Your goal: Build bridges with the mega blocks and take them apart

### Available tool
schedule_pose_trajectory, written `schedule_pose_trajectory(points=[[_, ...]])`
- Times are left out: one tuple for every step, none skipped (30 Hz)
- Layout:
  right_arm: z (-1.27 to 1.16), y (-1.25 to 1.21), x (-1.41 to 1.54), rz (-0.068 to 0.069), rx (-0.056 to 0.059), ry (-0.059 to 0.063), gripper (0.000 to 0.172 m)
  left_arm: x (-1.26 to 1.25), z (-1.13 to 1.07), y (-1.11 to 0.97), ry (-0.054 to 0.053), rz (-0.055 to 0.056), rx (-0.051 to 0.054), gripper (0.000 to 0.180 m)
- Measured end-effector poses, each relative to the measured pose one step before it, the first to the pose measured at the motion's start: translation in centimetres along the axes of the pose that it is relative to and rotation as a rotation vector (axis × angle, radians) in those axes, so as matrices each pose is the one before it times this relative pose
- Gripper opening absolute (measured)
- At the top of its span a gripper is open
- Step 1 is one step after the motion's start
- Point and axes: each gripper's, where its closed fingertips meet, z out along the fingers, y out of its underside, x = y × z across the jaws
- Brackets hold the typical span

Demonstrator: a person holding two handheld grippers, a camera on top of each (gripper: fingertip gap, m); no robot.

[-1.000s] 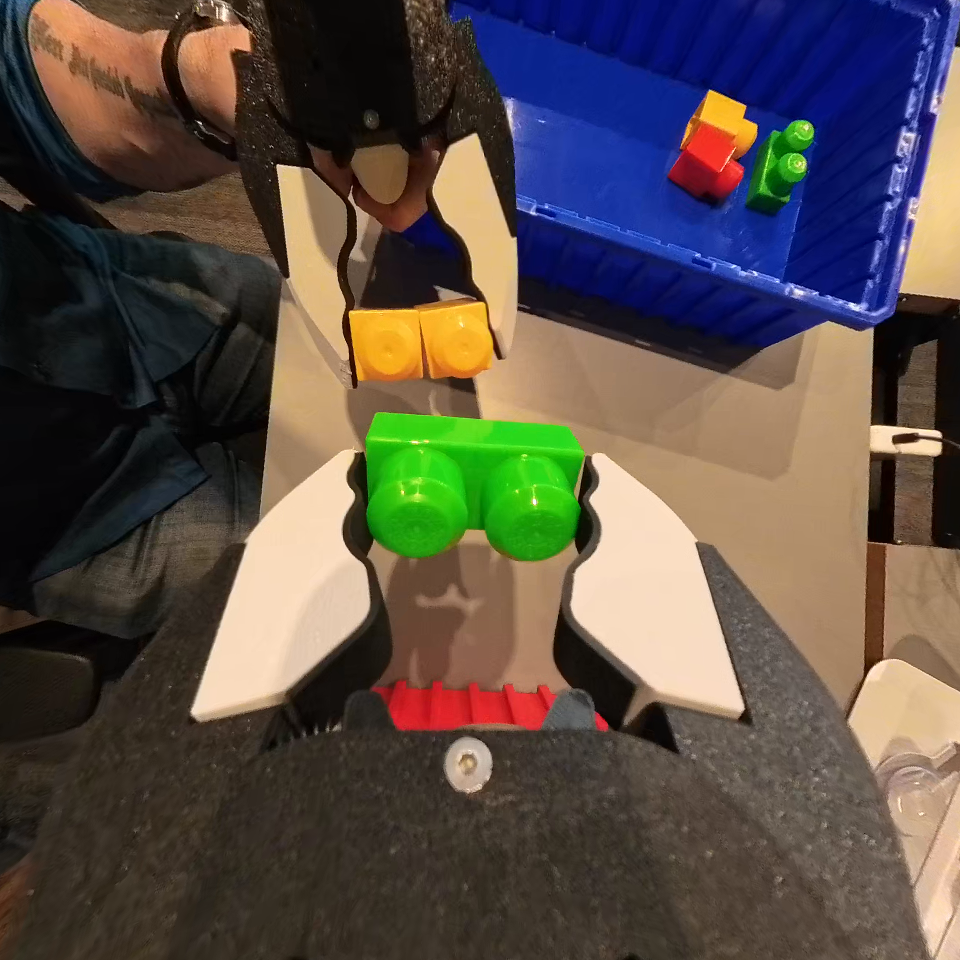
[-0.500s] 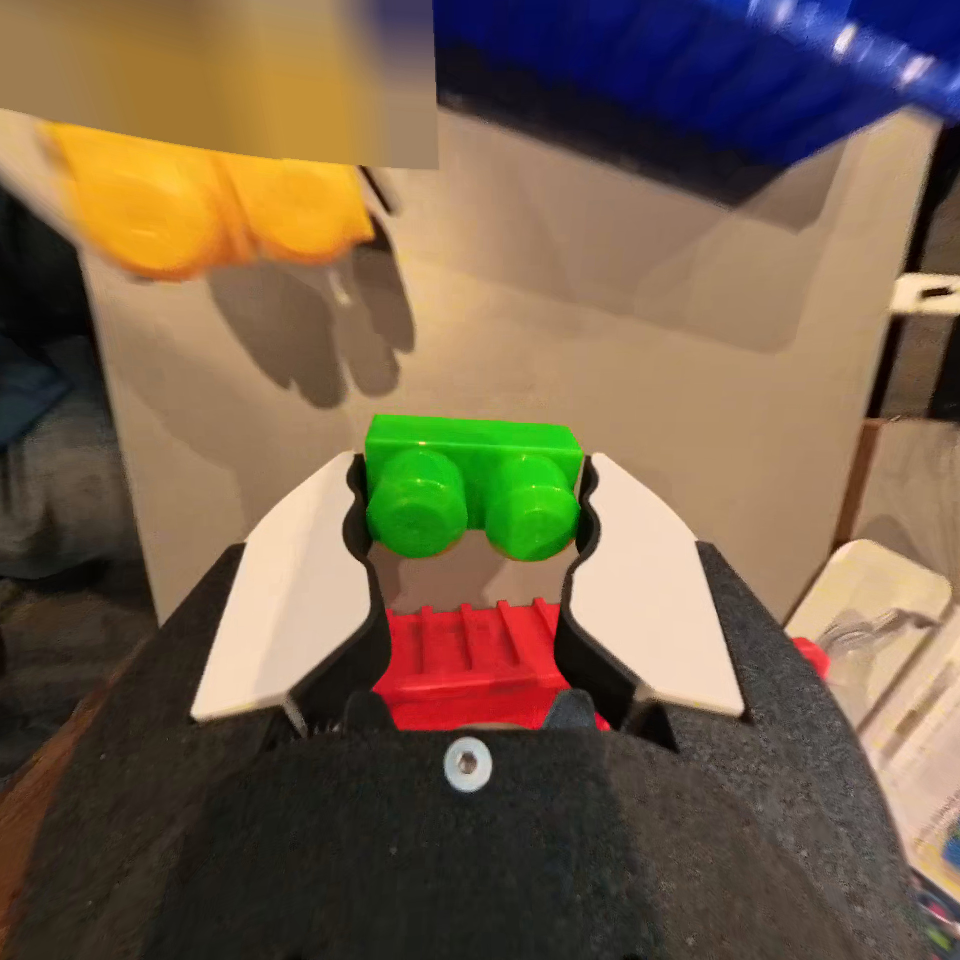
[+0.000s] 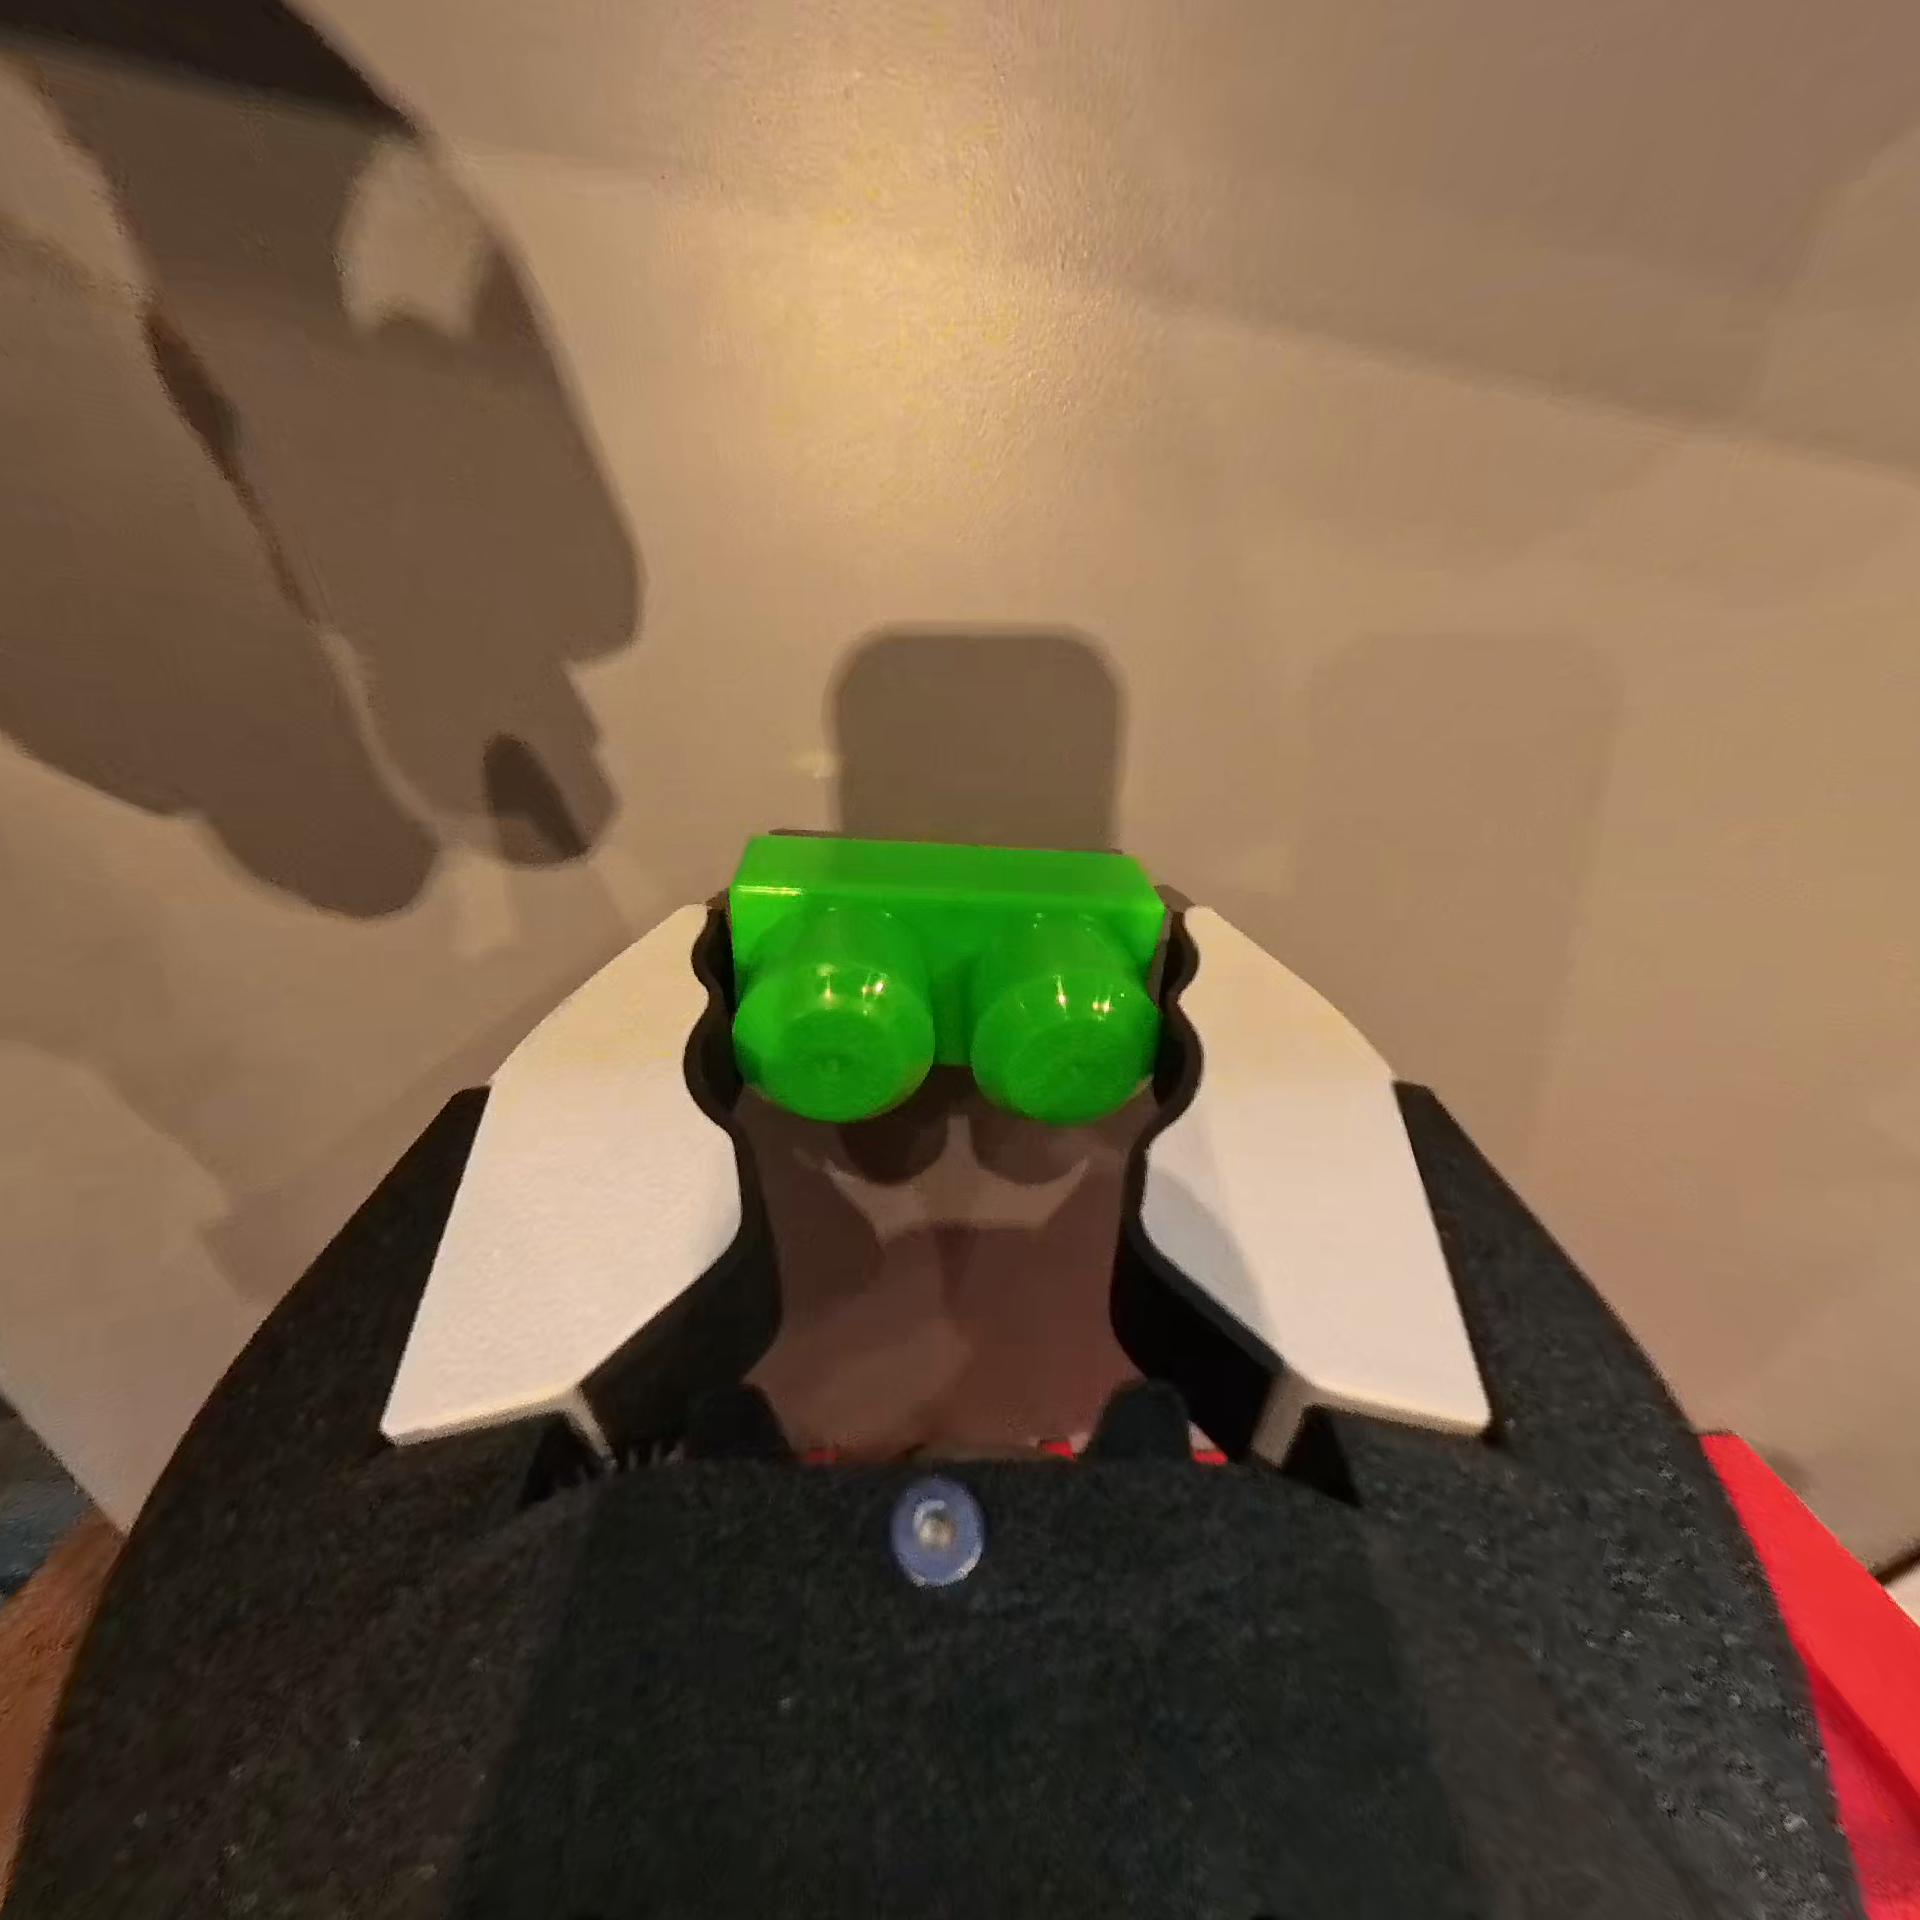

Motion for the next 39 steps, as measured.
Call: schedule_pose_trajectory(points=[[0.193, 0.004, -0.032, 0.0024, 0.0038, -0.0041, 0.079, -0.072, 0.050, 0.092, 0.0004, -0.0022, -0.0026, 0.080], [0.170, 0.030, 0.020, 0.0033, 0.0021, -0.0007, 0.079, -0.080, 0.019, 0.067, -0.0007, -0.0021, -0.0001, 0.080], [0.158, 0.032, -0.006, 0.0028, 0.0019, -0.0013, 0.079, -0.093, -0.005, 0.070, -0.0016, -0.0018, -0.0013, 0.079], [0.045, -0.061, -0.040, 0.0060, 0.0068, -0.0054, 0.078, -0.082, -0.016, 0.045, -0.0007, -0.0029, 0.0002, 0.079], [-0.034, -0.026, 0.036, 0.0026, 0.0041, -0.0035, 0.077, -0.086, -0.025, 0.023, -0.0019, -0.0018, 0.0007, 0.078], [-0.045, -0.008, -0.029, 0.0023, 0.0028, -0.0069, 0.075, -0.068, -0.041, 0.009, -0.0023, -0.0006, 0.0009, 0.078], [-0.055, -0.078, -0.100, 0.0058, 0.0069, -0.0118, 0.074, -0.037, -0.012, 0.011, 0.0008, -0.0015, 0.0003, 0.078], [-0.117, -0.060, -0.002, 0.0061, 0.0072, -0.0044, 0.074, -0.044, -0.016, 0.021, -0.0012, -0.0013, -0.0007, 0.078], [-0.263, 0.007, 0.088, 0.0032, 0.0044, 0.0033, 0.074, -0.076, -0.015, 0.042, -0.0049, 0.0005, -0.0020, 0.078], [-0.467, 0.026, 0.047, 0.0003, 0.0066, 0.0005, 0.073, -0.031, -0.012, 0.037, -0.0018, -0.0001, -0.0017, 0.078], [-0.733, 0.015, 0.090, 0.0010, 0.0122, 0.0040, 0.072, 0.000, -0.020, 0.042, 0.0001, -0.0005, -0.0009, 0.078], [-0.987, 0.036, 0.166, 0.0019, 0.0160, 0.0090, 0.072, -0.058, 0.006, 0.083, -0.0030, 0.0000, -0.0031, 0.078], [-1.213, 0.038, 0.250, 0.0060, 0.0196, 0.0147, 0.071, -0.108, 0.047, 0.152, -0.0061, 0.0004, -0.0081, 0.078], [-1.423, 0.035, 0.211, 0.0088, 0.0228, 0.0125, 0.070, -0.093, 0.115, 0.183, -0.0056, 0.0019, -0.0118, 0.078], [-1.574, 0.013, 0.187, 0.0097, 0.0265, 0.0143, 0.068, -0.082, 0.191, 0.154, -0.0028, 0.0014, -0.0116, 0.078], [-1.684, -0.073, 0.205, 0.0108, 0.0341, 0.0199, 0.066, -0.138, 0.265, 0.184, -0.0034, 0.0015, -0.0179, 0.078], [-1.726, -0.224, 0.062, 0.0091, 0.0426, 0.0147, 0.065, -0.244, 0.298, 0.239, -0.0076, 0.0007, -0.0288, 0.078], [-1.703, -0.324, -0.099, 0.0070, 0.0466, 0.0110, 0.063, -0.268, 0.327, 0.225, -0.0086, 0.0039, -0.0323, 0.078], [-1.617, -0.352, -0.232, 0.0025, 0.0435, 0.0096, 0.063, -0.199, 0.367, 0.178, -0.0029, 0.0072, -0.0318, 0.078], [-1.473, -0.358, -0.356, -0.0040, 0.0385, 0.0102, 0.062, -0.238, 0.411, 0.224, -0.0002, 0.0072, -0.0396, 0.078], [-1.327, -0.362, -0.494, -0.0079, 0.0343, 0.0079, 0.062, -0.324, 0.479, 0.300, -0.0027, 0.0108, -0.0471, 0.078], [-1.167, -0.348, -0.605, -0.0104, 0.0282, 0.0069, 0.062, -0.349, 0.489, 0.266, -0.0018, 0.0104, -0.0460, 0.078], [-1.015, -0.316, -0.710, -0.0133, 0.0232, 0.0034, 0.062, -0.256, 0.534, 0.277, 0.0059, 0.0163, -0.0489, 0.078], [-0.853, -0.321, -0.832, -0.0139, 0.0201, -0.0019, 0.062, -0.250, 0.551, 0.293, 0.0038, 0.0211, -0.0490, 0.078], [-0.718, -0.285, -0.789, -0.0135, 0.0150, 0.0011, 0.062, -0.349, 0.528, 0.304, -0.0047, 0.0178, -0.0475, 0.078], [-0.590, -0.237, -0.748, -0.0149, 0.0109, 0.0034, 0.062, -0.214, 0.538, 0.282, 0.0009, 0.0197, -0.0436, 0.078], [-0.472, -0.185, -0.724, -0.0149, 0.0077, 0.0026, 0.062, -0.167, 0.507, 0.262, 0.0005, 0.0200, -0.0360, 0.078], [-0.366, -0.160, -0.686, -0.0128, 0.0063, 0.0018, 0.062, -0.139, 0.506, 0.266, -0.0010, 0.0188, -0.0322, 0.078], [-0.255, -0.104, -0.615, -0.0096, 0.0037, 0.0015, 0.062, -0.043, 0.498, 0.255, 0.0022, 0.0153, -0.0279, 0.078], [-0.178, -0.039, -0.597, -0.0095, 0.0017, -0.0024, 0.062, 0.008, 0.454, 0.242, 0.0040, 0.0119, -0.0238, 0.078], [-0.104, 0.018, -0.485, -0.0078, -0.0005, -0.0023, 0.062, 0.068, 0.151, -0.133, 0.0107, 0.0015, 0.0051, 0.078], [-0.053, 0.069, -0.340, -0.0058, -0.0019, 0.0011, 0.062, 0.060, 0.044, -0.064, 0.0082, 0.0079, 0.0048, 0.078], [-0.018, 0.089, -0.218, -0.0047, -0.0024, 0.0022, 0.062, -0.068, 0.012, 0.046, 0.0008, -0.0025, -0.0015, 0.078], [0.033, 0.116, -0.193, -0.0021, -0.0036, -0.0016, 0.062, 0.037, 0.016, 0.020, 0.0063, -0.0006, -0.0008, 0.078], [0.052, 0.144, -0.140, 0.0015, -0.0042, -0.0042, 0.062, 0.115, 0.040, 0.003, 0.0111, 0.0013, 0.0000, 0.078], [0.083, 0.117, -0.082, 0.0027, -0.0026, -0.0044, 0.062, 0.065, 0.031, 0.003, 0.0100, -0.0013, -0.0003, 0.078], [0.079, 0.097, -0.049, 0.0034, -0.0014, -0.0046, 0.062, 0.072, 0.050, -0.027, 0.0118, -0.0017, 0.0025, 0.078], [0.088, 0.083, -0.049, 0.0032, -0.0013, -0.0051, 0.062, 0.088, 0.049, 0.005, 0.0133, -0.0005, 0.0015, 0.079], [0.100, 0.068, -0.023, 0.0028, -0.0018, -0.0039, 0.062, 0.019, 0.042, 0.002, 0.0097, -0.0013, 0.0001, 0.079]])
